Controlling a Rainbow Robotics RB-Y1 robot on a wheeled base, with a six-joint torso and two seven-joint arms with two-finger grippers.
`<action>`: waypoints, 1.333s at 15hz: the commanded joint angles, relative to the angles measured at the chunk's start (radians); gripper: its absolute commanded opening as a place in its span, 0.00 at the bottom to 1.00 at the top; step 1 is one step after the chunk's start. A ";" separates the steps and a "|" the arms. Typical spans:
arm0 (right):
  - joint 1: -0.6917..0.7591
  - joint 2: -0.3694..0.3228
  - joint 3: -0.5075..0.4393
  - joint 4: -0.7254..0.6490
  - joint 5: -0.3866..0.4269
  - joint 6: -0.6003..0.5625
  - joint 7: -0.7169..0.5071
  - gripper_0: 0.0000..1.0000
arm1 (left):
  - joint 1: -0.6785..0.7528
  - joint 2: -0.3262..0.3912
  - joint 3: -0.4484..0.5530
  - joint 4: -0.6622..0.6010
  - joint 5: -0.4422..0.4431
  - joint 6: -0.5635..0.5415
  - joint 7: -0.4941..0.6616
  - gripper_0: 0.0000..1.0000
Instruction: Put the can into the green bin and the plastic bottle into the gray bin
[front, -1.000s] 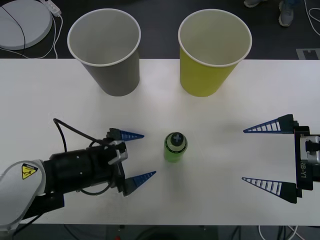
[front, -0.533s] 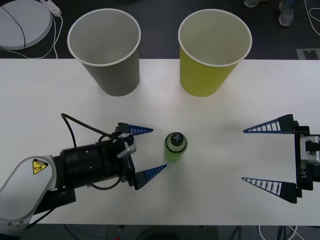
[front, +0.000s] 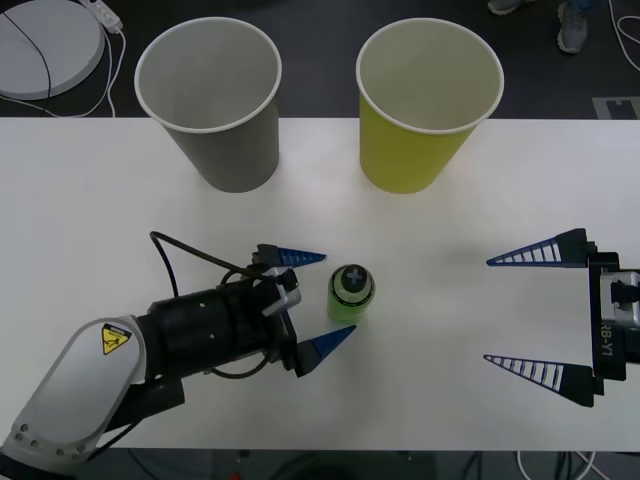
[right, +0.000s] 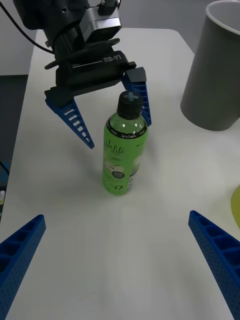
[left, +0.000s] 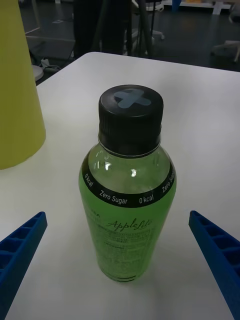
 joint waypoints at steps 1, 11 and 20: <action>0.000 0.000 0.000 0.000 0.000 0.000 0.000 1.00 | -0.020 -0.006 -0.019 0.029 0.003 0.027 -0.006 1.00; 0.000 0.000 0.000 0.000 0.000 0.000 0.000 1.00 | -0.073 -0.052 -0.083 0.095 -0.037 0.079 0.009 1.00; 0.000 0.000 0.000 0.000 0.000 0.000 0.000 1.00 | -0.076 -0.061 -0.091 0.099 -0.046 0.079 0.015 0.00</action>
